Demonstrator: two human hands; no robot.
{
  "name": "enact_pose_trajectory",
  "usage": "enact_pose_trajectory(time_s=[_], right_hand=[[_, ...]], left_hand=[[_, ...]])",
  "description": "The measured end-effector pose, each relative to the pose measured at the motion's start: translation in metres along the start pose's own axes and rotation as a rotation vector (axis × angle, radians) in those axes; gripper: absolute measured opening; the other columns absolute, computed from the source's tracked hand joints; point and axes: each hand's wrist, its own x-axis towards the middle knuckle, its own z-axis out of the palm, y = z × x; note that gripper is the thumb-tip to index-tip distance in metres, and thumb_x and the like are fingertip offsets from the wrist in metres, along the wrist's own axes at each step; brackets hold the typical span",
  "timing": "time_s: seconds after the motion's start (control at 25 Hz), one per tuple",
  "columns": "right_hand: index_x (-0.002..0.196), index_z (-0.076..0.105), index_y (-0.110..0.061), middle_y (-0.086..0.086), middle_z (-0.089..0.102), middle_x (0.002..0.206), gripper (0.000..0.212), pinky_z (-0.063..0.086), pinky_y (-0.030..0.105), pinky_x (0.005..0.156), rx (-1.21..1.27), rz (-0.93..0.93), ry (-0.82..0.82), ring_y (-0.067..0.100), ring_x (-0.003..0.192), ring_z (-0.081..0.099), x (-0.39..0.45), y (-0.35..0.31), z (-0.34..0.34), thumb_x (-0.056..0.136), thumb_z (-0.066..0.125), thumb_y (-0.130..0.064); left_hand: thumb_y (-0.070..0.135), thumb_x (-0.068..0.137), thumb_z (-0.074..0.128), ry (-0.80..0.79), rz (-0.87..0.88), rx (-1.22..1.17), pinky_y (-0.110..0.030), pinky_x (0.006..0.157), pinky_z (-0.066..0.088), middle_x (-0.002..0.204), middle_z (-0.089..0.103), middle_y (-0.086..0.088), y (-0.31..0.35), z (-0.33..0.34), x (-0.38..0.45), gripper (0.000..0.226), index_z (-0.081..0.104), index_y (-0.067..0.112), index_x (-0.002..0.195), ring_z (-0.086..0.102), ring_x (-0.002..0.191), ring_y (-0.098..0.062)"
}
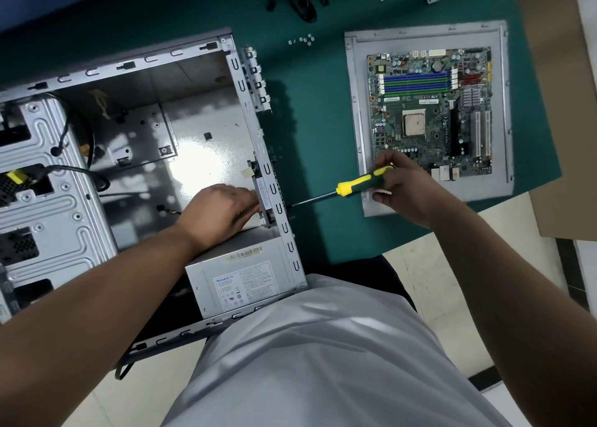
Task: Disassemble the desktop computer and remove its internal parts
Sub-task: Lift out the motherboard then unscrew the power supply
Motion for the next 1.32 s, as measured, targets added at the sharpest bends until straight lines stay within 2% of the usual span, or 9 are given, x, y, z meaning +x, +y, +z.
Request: enact_pose_trajectory(time_s=[0.08, 0.16, 0.24, 0.36, 0.76, 0.96, 1.04, 1.2, 1.32], right_hand=[[0.094, 0.055, -0.019, 0.009, 0.068, 0.084, 0.014, 0.049, 0.033, 0.067, -0.062, 0.031, 0.008, 0.027, 0.07, 0.063, 0.001, -0.002, 0.0, 0.098, 0.041, -0.018], [0.094, 0.056, -0.016, 0.011, 0.07, 0.075, 0.029, 0.05, 0.029, 0.056, -0.305, 0.009, 0.086, 0.022, 0.055, 0.058, 0.003, 0.002, 0.002, 0.102, 0.046, -0.042], [0.088, 0.055, -0.014, 0.006, 0.065, 0.079, 0.015, 0.05, 0.027, 0.056, -0.177, -0.045, 0.104, 0.016, 0.06, 0.058, 0.004, 0.003, 0.003, 0.101, 0.05, -0.019], [0.081, 0.05, -0.016, 0.003, 0.061, 0.087, 0.037, 0.046, 0.032, 0.065, 0.153, 0.005, 0.008, 0.023, 0.085, 0.057, 0.004, 0.005, 0.0, 0.08, 0.034, 0.017], [0.077, 0.048, -0.014, 0.006, 0.057, 0.083, 0.038, 0.043, 0.032, 0.067, 0.293, 0.005, 0.121, 0.023, 0.082, 0.052, 0.006, 0.006, 0.001, 0.075, 0.028, 0.018], [0.081, 0.05, -0.015, 0.003, 0.059, 0.087, 0.038, 0.048, 0.031, 0.07, 0.332, -0.088, 0.171, 0.022, 0.081, 0.055, 0.008, 0.011, 0.006, 0.08, 0.037, 0.021], [0.087, 0.052, -0.018, 0.0, 0.062, 0.091, 0.036, 0.048, 0.03, 0.074, 0.14, -0.176, 0.183, 0.019, 0.084, 0.056, 0.007, 0.018, 0.015, 0.084, 0.052, 0.018], [0.103, 0.054, -0.022, 0.003, 0.062, 0.097, 0.029, 0.047, 0.03, 0.07, -0.539, -0.376, 0.22, 0.015, 0.078, 0.056, 0.007, 0.034, 0.036, 0.084, 0.072, -0.01], [0.119, 0.056, -0.016, 0.005, 0.06, 0.114, 0.035, 0.048, 0.037, 0.085, -0.965, -0.512, 0.265, 0.024, 0.104, 0.056, 0.01, 0.04, 0.059, 0.087, 0.07, -0.022]], left_hand=[[0.029, 0.098, 0.043, -0.004, -0.003, -0.011, -0.034, 0.062, 0.054, 0.068, 0.066, -0.009, 0.0, 0.0, 0.0, 0.037, 0.069, 0.007, 0.083, 0.065, 0.058, -0.031], [0.029, 0.097, 0.043, -0.004, -0.001, -0.008, -0.034, 0.062, 0.054, 0.068, 0.066, -0.009, 0.0, -0.001, 0.0, 0.037, 0.069, 0.006, 0.083, 0.065, 0.058, -0.031], [0.029, 0.097, 0.043, -0.003, -0.003, -0.004, -0.034, 0.062, 0.054, 0.068, 0.066, -0.009, 0.001, -0.001, 0.0, 0.038, 0.069, 0.006, 0.083, 0.065, 0.058, -0.031], [0.028, 0.096, 0.044, 0.004, 0.003, 0.002, -0.033, 0.06, 0.054, 0.067, 0.066, -0.009, 0.002, -0.001, 0.001, 0.036, 0.069, 0.006, 0.082, 0.064, 0.056, -0.031], [0.028, 0.096, 0.043, -0.011, -0.007, 0.01, -0.034, 0.061, 0.054, 0.068, 0.066, -0.01, 0.001, 0.0, 0.0, 0.037, 0.069, 0.005, 0.082, 0.064, 0.057, -0.031], [0.028, 0.096, 0.043, -0.016, -0.016, 0.012, -0.036, 0.06, 0.055, 0.067, 0.065, -0.012, 0.0, 0.0, 0.0, 0.038, 0.069, 0.004, 0.082, 0.064, 0.056, -0.032], [0.028, 0.096, 0.043, -0.015, -0.008, 0.016, -0.034, 0.059, 0.054, 0.067, 0.065, -0.011, 0.0, 0.0, -0.001, 0.037, 0.068, 0.004, 0.082, 0.063, 0.055, -0.032], [0.028, 0.096, 0.043, -0.023, -0.016, 0.006, -0.036, 0.059, 0.054, 0.067, 0.065, -0.011, 0.0, 0.0, -0.001, 0.037, 0.068, 0.005, 0.082, 0.064, 0.057, -0.032], [0.029, 0.096, 0.043, -0.023, -0.022, -0.007, -0.037, 0.06, 0.054, 0.068, 0.065, -0.011, -0.001, 0.0, -0.001, 0.037, 0.068, 0.005, 0.082, 0.064, 0.058, -0.033]])
